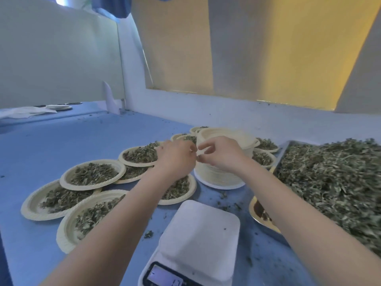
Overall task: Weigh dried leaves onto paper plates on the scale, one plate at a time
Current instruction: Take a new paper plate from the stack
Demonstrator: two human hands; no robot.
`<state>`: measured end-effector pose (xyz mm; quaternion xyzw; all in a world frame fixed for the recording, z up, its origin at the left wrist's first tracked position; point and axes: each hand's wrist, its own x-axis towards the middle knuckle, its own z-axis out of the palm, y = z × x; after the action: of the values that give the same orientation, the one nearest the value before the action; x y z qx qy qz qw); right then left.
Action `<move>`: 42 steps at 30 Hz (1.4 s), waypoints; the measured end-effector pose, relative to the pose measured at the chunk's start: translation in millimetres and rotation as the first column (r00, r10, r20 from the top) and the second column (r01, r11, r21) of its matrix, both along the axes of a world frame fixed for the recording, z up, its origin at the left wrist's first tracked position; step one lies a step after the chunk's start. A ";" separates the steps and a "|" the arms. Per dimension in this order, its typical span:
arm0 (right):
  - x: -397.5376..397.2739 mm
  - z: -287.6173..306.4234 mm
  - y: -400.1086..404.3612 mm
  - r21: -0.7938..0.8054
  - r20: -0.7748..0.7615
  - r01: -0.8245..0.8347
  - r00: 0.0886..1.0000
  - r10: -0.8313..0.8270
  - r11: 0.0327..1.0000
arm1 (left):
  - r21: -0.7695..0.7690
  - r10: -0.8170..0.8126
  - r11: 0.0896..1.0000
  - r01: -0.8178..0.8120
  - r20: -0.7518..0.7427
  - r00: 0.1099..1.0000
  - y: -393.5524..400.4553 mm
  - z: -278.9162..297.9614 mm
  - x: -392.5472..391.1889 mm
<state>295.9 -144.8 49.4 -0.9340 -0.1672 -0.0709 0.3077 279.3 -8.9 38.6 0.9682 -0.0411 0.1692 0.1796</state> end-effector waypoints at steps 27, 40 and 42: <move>95.7 13.9 -73.3 -0.158 -0.034 0.367 0.926 -0.377 0.916 | -0.154 0.060 0.984 -0.087 -0.175 0.983 -43.8 24.8 107.8; 38.6 48.7 -74.1 0.018 0.082 0.328 0.941 -0.328 0.945 | -0.209 0.028 0.978 -0.023 0.018 0.999 -37.0 63.4 53.7; 14.1 44.1 -76.0 0.071 0.062 0.289 0.954 -0.293 0.955 | -0.243 0.035 0.970 -0.028 0.027 0.999 -29.0 58.1 31.7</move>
<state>310.0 -220.9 93.5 -0.9354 -0.0365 -0.1541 0.3160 311.0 -37.9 96.7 0.9368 -0.0075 0.1907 0.2932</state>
